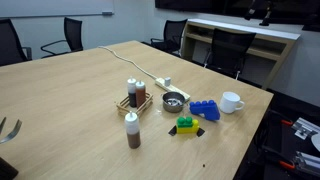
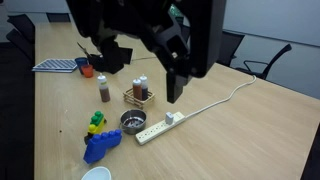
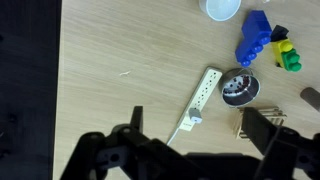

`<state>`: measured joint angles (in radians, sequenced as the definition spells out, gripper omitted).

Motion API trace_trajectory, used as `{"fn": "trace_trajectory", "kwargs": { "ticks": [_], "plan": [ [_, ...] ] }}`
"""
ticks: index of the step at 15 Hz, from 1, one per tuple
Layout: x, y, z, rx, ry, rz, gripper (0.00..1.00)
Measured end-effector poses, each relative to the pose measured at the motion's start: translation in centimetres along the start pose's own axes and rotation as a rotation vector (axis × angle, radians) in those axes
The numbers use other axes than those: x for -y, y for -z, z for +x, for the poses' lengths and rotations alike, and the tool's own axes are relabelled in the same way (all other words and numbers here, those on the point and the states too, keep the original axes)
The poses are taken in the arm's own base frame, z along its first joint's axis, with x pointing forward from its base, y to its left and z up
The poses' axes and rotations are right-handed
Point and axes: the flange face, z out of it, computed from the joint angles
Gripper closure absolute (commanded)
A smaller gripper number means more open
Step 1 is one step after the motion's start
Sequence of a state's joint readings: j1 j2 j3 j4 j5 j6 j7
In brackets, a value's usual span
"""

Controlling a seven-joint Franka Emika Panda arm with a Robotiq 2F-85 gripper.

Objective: Move the mug to the left

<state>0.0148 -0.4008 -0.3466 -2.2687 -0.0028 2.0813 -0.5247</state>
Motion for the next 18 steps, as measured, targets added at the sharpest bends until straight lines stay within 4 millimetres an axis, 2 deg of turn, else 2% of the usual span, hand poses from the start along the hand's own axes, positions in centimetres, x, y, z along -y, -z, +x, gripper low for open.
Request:
{"fn": "trace_trajectory", "kwargs": {
  "ticks": [4, 5, 7, 10, 12, 13, 18],
  "plan": [
    [0.0, -0.1, 0.0, 0.002, -0.003, 0.002, 0.0],
    [0.2, -0.7, 0.0, 0.008, -0.016, 0.013, 0.0],
    [0.9, -3.6, -0.1, 0.046, -0.062, 0.048, 0.0],
    [2.7, -9.5, 0.0, 0.116, -0.129, 0.056, 0.0],
    [3.9, -13.2, -0.8, 0.156, -0.229, 0.043, 0.0],
    [4.2, -14.3, -1.2, 0.172, -0.235, 0.042, 0.0],
    [4.0, -13.3, -0.7, 0.151, -0.234, 0.036, 0.0]
  ]
}}
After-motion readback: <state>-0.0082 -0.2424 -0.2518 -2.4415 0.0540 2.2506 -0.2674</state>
